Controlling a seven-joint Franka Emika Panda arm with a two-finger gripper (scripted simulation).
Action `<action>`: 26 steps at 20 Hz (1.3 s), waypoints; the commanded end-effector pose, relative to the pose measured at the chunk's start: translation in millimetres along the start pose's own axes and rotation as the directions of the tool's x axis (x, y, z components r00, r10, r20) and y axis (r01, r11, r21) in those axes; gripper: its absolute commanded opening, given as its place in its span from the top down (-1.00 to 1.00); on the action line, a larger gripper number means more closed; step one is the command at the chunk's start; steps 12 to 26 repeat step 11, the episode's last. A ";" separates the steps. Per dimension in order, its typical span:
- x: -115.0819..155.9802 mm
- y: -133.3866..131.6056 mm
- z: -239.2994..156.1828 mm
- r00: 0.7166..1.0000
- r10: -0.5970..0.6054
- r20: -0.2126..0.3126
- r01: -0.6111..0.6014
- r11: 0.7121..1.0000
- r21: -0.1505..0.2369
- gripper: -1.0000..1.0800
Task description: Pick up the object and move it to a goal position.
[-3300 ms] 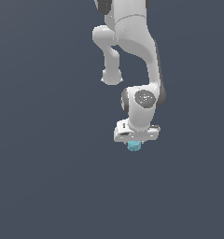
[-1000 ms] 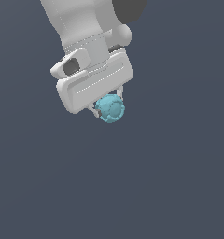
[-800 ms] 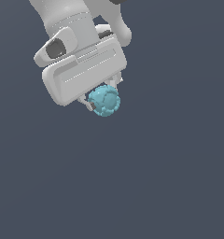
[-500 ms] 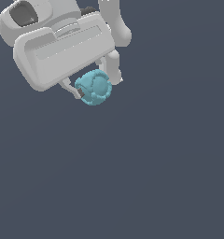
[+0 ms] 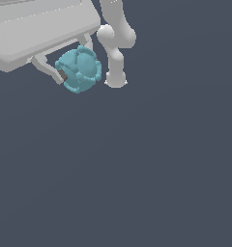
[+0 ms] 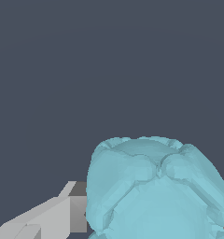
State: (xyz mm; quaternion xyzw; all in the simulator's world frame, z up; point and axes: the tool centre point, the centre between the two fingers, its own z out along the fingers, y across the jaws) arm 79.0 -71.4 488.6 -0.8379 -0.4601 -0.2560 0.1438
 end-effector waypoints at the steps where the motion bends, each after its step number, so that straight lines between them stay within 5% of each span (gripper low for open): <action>1: 2.1 2.9 -7.2 1.000 -0.016 -0.009 0.016 1.000 0.007 1.00; 26: 5.0 7.6 -16.7 0.999 -0.035 -0.021 0.035 0.999 0.015 1.00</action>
